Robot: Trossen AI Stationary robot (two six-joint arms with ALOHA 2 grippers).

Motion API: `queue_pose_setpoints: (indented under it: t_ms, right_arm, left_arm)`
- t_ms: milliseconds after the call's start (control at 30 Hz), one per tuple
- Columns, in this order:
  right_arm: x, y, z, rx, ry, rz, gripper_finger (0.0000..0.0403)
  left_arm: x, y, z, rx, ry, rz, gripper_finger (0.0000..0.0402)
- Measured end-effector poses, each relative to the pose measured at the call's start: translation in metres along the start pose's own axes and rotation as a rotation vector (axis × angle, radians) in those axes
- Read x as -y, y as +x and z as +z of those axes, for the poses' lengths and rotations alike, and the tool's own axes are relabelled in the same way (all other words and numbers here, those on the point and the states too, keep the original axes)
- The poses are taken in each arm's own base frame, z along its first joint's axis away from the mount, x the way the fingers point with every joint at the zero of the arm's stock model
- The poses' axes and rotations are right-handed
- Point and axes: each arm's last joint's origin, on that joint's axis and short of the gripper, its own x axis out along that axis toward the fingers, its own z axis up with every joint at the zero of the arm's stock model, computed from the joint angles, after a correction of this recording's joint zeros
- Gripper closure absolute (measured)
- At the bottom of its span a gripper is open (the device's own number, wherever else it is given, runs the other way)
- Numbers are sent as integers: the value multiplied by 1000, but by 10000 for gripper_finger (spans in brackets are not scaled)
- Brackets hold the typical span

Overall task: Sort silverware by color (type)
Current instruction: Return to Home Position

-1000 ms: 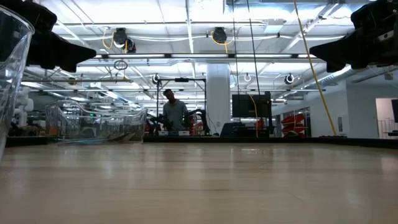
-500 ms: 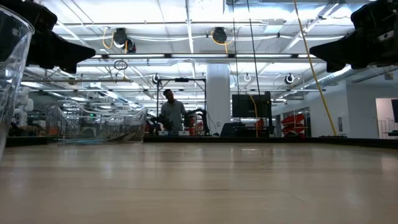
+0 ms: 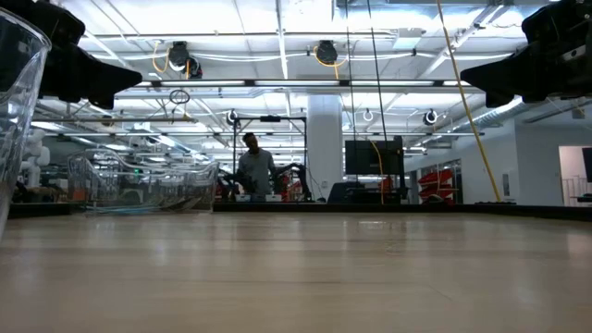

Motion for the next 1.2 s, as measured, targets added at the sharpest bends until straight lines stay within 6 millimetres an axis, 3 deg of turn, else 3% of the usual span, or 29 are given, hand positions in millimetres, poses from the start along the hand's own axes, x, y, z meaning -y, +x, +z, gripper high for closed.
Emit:
queue_pose_setpoints:
  t_ms: [733,933,1200]
  right_arm:
    - [0,0,0,-2,-52,4,395]
    - [-3,0,-2,-7,-28,106,401]
    - [-4,3,-5,-52,-23,112,402]
  left_arm:
    - [0,0,0,2,0,1,401]
    - [0,0,0,2,0,1,401]
    - [0,0,0,2,0,1,401]
